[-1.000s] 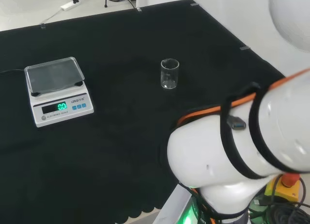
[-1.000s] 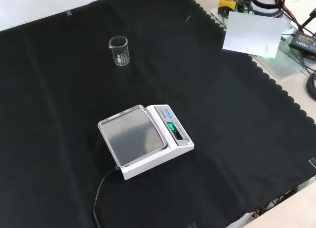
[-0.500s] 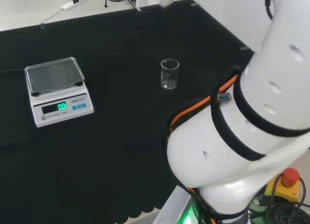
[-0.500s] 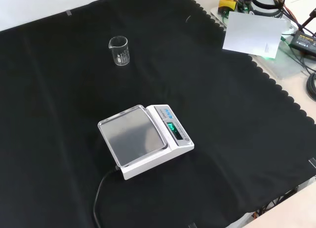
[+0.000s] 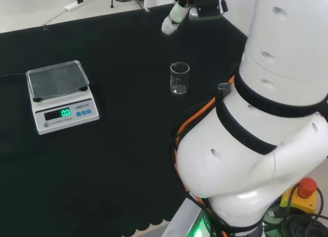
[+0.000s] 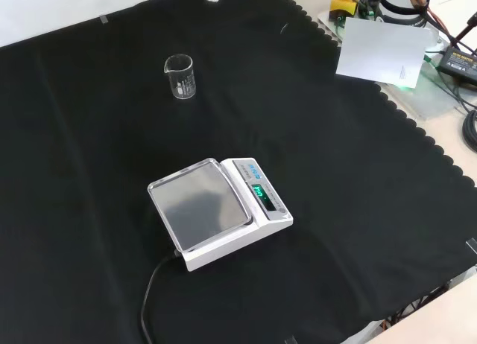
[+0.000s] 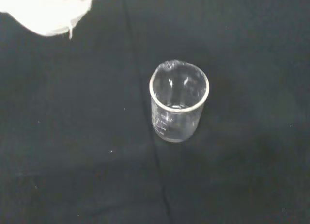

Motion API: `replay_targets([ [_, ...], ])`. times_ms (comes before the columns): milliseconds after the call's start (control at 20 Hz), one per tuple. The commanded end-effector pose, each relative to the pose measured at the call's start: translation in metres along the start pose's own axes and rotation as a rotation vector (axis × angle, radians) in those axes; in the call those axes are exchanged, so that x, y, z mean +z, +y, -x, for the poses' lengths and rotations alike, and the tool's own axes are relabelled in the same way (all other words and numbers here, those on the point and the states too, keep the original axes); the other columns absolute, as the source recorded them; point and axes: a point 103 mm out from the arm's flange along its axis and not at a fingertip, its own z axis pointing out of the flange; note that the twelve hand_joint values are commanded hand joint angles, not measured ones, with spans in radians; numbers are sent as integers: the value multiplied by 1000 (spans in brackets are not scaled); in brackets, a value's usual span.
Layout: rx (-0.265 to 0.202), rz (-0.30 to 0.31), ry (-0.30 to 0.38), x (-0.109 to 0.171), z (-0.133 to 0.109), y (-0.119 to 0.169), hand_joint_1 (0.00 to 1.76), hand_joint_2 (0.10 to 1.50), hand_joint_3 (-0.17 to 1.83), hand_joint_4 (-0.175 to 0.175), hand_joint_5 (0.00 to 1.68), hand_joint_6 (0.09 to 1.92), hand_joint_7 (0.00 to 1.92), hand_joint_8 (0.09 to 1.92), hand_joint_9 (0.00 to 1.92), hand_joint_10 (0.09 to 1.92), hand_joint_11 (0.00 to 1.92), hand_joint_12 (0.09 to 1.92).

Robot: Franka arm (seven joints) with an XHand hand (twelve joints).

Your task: Pick up the beaker.

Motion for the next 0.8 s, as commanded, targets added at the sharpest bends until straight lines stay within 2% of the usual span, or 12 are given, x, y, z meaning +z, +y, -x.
replay_targets([
  [50, -3, -56, 4, 30, 21, 51, 753, 650, 97, 9, 166, 87, 168, 786, 282, 920, 44, 1540],
  [300, 13, -101, 37, 52, 31, 81, 734, 637, 88, 22, 102, 87, 97, 770, 232, 937, 39, 1566],
  [400, 26, -106, 28, 59, 37, 91, 725, 632, 84, 24, 98, 87, 88, 769, 215, 943, 25, 1572],
  [700, 49, -146, 24, 81, 49, 107, 690, 615, 72, 30, 85, 87, 66, 761, 194, 947, 0, 1573],
  [800, 38, -159, 19, 90, 46, 108, 672, 609, 68, 34, 79, 87, 56, 755, 185, 947, 0, 1566],
])
